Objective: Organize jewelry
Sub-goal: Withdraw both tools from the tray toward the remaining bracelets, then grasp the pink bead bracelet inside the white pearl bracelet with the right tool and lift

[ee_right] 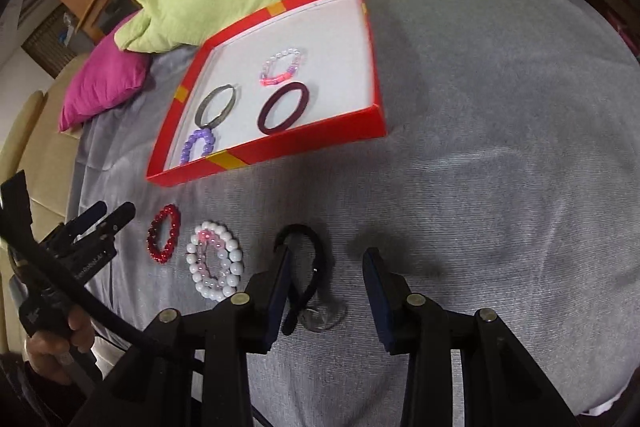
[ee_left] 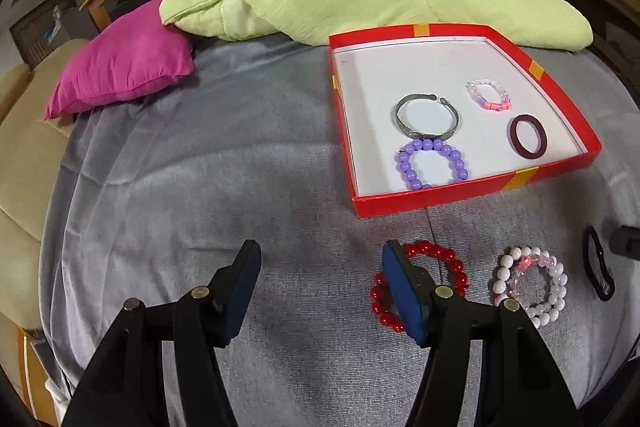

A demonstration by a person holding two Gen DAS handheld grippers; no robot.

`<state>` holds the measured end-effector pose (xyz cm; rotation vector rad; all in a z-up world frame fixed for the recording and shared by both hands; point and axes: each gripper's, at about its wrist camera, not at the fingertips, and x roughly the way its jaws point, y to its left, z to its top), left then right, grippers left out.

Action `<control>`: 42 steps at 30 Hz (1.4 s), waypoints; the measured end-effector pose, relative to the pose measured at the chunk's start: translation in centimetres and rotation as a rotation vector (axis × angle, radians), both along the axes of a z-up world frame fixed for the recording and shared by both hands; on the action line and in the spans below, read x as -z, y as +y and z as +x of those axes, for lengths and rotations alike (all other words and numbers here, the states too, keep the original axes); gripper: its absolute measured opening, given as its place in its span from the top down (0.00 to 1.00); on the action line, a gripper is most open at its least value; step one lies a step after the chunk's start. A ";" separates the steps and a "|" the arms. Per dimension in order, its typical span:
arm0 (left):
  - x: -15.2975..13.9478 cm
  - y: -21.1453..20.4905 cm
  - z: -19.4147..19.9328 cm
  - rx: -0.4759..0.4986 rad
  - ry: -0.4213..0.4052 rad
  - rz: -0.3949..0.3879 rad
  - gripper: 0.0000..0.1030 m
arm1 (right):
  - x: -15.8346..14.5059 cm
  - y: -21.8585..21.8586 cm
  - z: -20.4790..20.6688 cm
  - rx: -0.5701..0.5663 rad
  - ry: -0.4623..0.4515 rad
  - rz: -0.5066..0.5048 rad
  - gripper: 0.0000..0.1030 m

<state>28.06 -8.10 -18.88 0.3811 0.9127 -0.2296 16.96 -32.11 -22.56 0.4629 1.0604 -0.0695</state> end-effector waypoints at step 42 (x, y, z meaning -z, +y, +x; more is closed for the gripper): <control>1.3 1.2 1.4 -0.003 0.055 0.065 0.38 | 0.0 8.7 3.4 -0.212 -0.066 -0.208 0.92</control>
